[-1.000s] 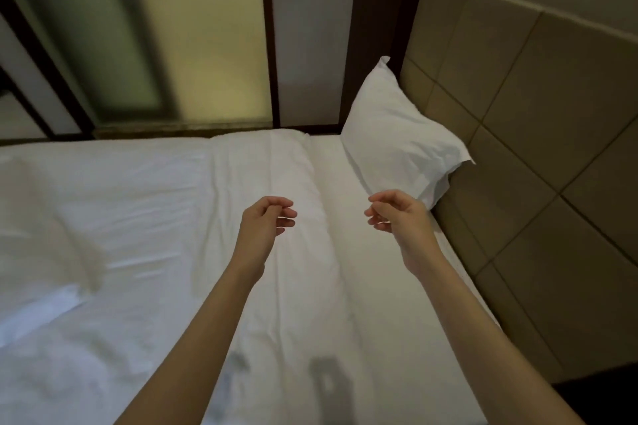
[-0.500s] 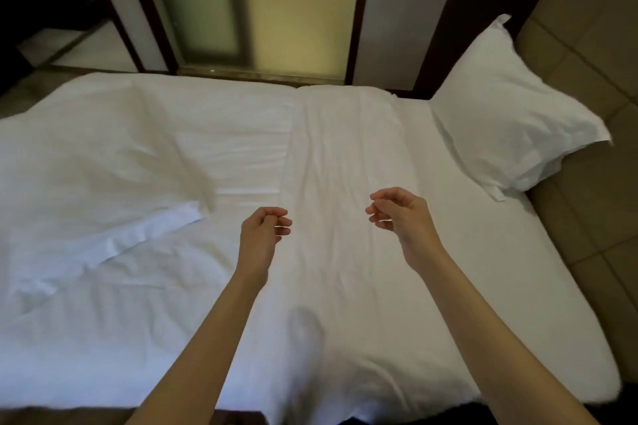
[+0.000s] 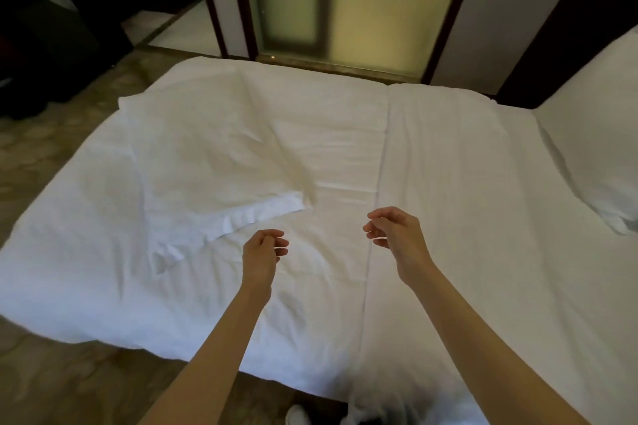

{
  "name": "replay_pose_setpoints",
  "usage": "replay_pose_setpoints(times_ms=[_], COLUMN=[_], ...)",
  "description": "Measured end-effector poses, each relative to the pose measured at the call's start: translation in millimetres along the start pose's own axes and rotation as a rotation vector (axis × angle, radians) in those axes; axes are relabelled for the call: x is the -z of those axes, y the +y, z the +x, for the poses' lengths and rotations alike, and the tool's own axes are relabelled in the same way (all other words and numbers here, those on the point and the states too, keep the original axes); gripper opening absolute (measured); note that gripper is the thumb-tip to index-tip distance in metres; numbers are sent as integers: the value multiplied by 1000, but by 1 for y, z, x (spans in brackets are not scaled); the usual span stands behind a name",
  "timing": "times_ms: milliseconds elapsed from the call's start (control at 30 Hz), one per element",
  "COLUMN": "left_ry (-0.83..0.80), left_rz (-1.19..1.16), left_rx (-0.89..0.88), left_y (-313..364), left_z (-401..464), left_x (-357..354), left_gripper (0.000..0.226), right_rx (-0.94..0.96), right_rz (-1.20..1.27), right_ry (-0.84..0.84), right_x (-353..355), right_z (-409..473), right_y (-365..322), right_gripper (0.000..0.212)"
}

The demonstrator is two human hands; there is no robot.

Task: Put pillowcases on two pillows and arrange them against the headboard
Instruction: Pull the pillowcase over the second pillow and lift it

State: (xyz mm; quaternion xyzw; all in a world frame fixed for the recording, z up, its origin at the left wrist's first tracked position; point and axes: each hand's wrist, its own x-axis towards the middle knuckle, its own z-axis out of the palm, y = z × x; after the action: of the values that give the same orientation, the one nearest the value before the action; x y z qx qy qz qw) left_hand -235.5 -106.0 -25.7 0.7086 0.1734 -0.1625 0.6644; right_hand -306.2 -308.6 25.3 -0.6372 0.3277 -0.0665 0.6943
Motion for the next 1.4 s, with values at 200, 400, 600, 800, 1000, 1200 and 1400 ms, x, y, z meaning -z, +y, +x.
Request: replay_pose_setpoints(times_ms=[200,400,600,800,1000,1200,1400], left_ry=[98,180,235,239,217,279,339], left_rz=[-7,22,42,68,114,277,461], left_rx=[43,70,94,71,68,85,201], left_y=[1,8,14,36,59,71,62], left_z=[54,103,149,214,291,379,456], left_x=[27,50,81,111,142,180,201], left_gripper=[30,26,26,26,28,35,49], right_rx=[-36,-60,-89,-71,-67,-38,-70], right_rz=[-23,-77,-139,-187,-217,-370,-698], right_ry=[-69,-148,-178,-180,-166,-131,-95], right_x=[-41,-81,-125,-188,-261,-321,-347], right_z=[49,104,144,186,230,301,377], right_y=[2,1,-5,-12,-16,-4,26], right_gripper=[21,22,23,21,22,17,51])
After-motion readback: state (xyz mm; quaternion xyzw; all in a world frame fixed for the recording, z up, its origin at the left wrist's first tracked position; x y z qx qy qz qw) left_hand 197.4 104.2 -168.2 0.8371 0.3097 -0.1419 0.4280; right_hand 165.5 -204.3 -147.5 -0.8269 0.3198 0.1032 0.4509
